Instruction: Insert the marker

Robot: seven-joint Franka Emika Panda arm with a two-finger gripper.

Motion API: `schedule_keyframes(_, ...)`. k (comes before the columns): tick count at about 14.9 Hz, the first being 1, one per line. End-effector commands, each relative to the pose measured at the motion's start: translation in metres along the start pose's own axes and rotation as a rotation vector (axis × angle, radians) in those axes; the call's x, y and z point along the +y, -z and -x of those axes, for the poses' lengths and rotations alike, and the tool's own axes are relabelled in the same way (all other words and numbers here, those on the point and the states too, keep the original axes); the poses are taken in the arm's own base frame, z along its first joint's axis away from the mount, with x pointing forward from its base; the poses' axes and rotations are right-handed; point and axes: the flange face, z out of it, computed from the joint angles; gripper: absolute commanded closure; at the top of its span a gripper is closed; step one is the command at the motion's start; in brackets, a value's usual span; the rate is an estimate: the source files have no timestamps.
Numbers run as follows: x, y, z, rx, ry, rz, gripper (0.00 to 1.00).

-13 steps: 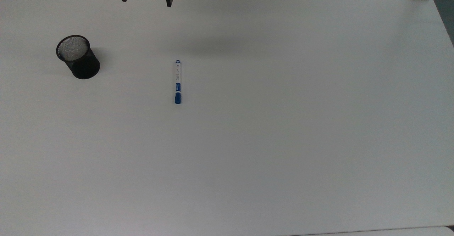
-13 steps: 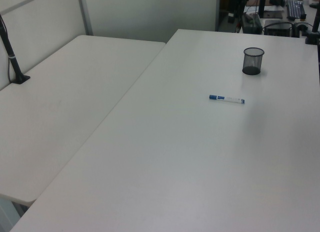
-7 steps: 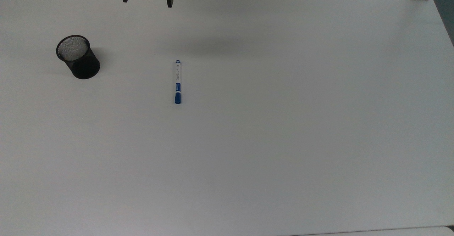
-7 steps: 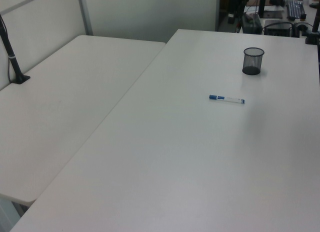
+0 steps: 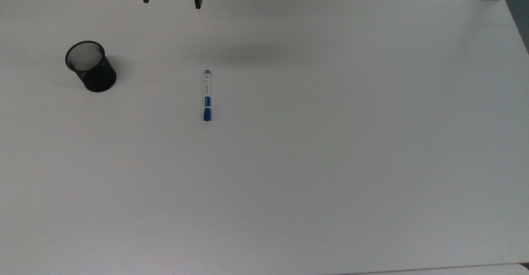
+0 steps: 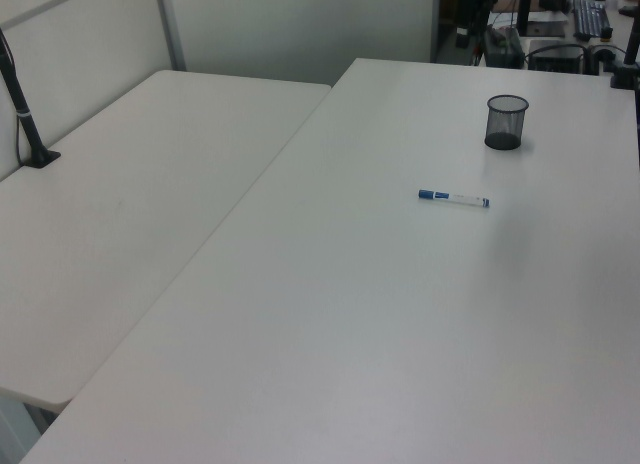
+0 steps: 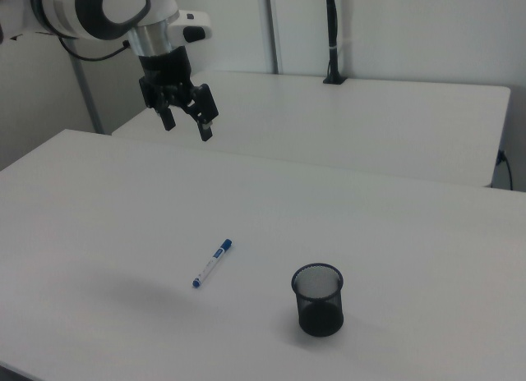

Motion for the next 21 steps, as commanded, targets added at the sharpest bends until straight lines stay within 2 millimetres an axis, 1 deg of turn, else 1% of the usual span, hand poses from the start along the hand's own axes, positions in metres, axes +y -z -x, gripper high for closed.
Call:
schedule_keyframes(1,0.003,-0.013,0.007,-0.041,0.198,0.008,0.0)
schedule_keyframes(2,0.008,-0.015,0.009,-0.06,0.27,0.006,0.0)
schedule_keyframes(3,0.014,-0.018,0.009,-0.075,0.296,0.01,0.0)
schedule_keyframes(5,0.02,-0.03,0.007,-0.105,0.306,0.08,0.0)
schedule_keyframes(6,0.021,-0.054,0.008,-0.147,0.313,0.094,0.0)
schedule_keyframes(7,0.02,-0.068,0.005,-0.147,0.313,0.094,0.0)
schedule_keyframes(8,0.018,-0.083,0.004,-0.13,0.3,0.094,0.0)
schedule_keyframes(10,0.011,-0.119,0.004,-0.07,0.205,0.097,0.0)
schedule_keyframes(11,0.003,-0.14,0.007,-0.056,0.148,0.096,0.0)
schedule_keyframes(13,-0.015,-0.182,0.006,-0.043,0.119,0.1,0.0)
schedule_keyframes(14,-0.021,-0.196,0.002,-0.044,0.12,0.097,0.0)
schedule_keyframes(15,-0.024,-0.212,-0.003,-0.039,0.104,0.093,0.04)
schedule_keyframes(17,-0.029,-0.236,-0.014,0.013,0.038,0.085,0.05)
schedule_keyframes(19,-0.033,-0.261,-0.021,0.043,0.001,0.076,0.11)
schedule_keyframes(21,-0.036,-0.276,-0.024,0.05,-0.013,0.071,0.22)
